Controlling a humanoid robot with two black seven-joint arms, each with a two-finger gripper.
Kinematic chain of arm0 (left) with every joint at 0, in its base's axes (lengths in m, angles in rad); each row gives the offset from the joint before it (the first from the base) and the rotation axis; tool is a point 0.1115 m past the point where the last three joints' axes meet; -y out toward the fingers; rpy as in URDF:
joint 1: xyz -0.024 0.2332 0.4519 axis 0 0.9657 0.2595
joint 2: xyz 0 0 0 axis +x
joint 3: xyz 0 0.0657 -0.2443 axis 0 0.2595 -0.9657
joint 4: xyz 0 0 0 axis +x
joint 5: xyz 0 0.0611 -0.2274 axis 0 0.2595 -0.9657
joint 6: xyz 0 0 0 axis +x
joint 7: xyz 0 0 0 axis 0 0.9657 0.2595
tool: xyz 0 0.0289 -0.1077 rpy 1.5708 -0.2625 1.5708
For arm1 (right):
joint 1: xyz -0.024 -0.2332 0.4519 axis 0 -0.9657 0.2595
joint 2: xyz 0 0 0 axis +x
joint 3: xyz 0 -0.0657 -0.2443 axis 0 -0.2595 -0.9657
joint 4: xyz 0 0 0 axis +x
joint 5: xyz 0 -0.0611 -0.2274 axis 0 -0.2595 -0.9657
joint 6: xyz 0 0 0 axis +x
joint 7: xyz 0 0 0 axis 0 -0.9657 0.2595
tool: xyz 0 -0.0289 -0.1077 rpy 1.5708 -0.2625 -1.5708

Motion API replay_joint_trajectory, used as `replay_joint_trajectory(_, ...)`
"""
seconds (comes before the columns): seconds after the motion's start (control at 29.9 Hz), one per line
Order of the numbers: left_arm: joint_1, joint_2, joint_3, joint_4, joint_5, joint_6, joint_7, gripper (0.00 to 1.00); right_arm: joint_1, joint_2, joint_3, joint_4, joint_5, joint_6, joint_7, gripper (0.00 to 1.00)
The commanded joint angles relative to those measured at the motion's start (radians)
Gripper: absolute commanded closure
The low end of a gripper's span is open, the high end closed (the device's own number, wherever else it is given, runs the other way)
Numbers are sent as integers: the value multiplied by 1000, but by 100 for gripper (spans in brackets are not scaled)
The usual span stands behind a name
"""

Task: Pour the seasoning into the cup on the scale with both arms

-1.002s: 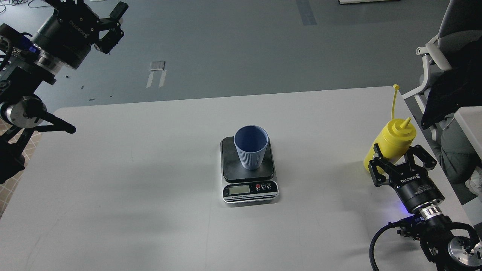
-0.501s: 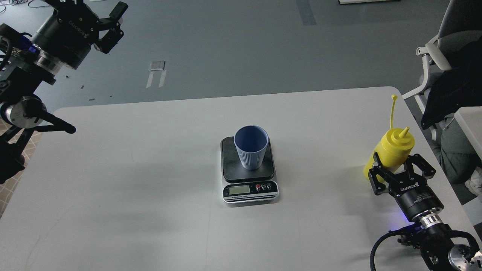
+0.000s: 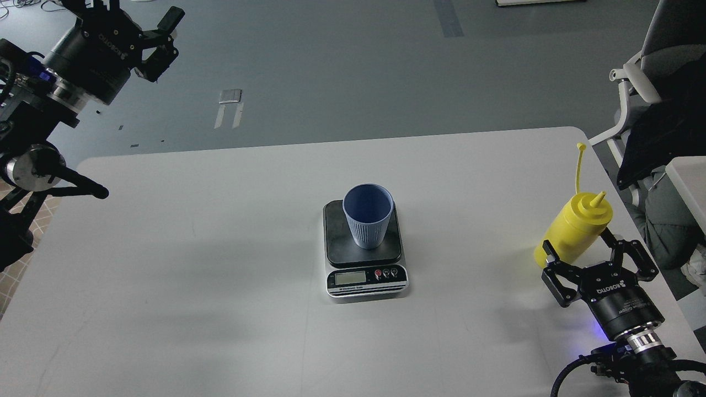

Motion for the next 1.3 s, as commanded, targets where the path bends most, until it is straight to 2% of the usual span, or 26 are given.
replay_joint_trajectory(0.0,0,-1,0,0,0,0,1,2,-41,0,6,22,20,0,-1,1)
replay_joint_trajectory(0.2,-1,-4,-3,0,0,0,0,2,-104,0,43,71,29,0,5,0)
replay_joint_trajectory(0.57,2,-6,-14,-9,0,0,-6,2,-111,-139,240,106,32,0,8,0)
replay_joint_trajectory(0.7,2,-1,-20,-17,0,0,-8,2,2,-262,340,85,29,0,8,1)
replay_joint_trajectory(0.77,2,0,-22,-17,0,0,-8,2,42,-299,346,60,30,0,10,1)
replay_joint_trajectory(0.9,0,0,-35,-18,0,0,-8,2,233,-420,343,-30,14,0,8,1)
replay_joint_trajectory(1.17,0,-20,-54,-24,-3,0,-9,2,513,-471,259,-41,-74,0,2,1)
replay_joint_trajectory(1.27,0,-40,-57,-26,-5,0,-11,2,672,-460,124,-72,-143,0,3,1)
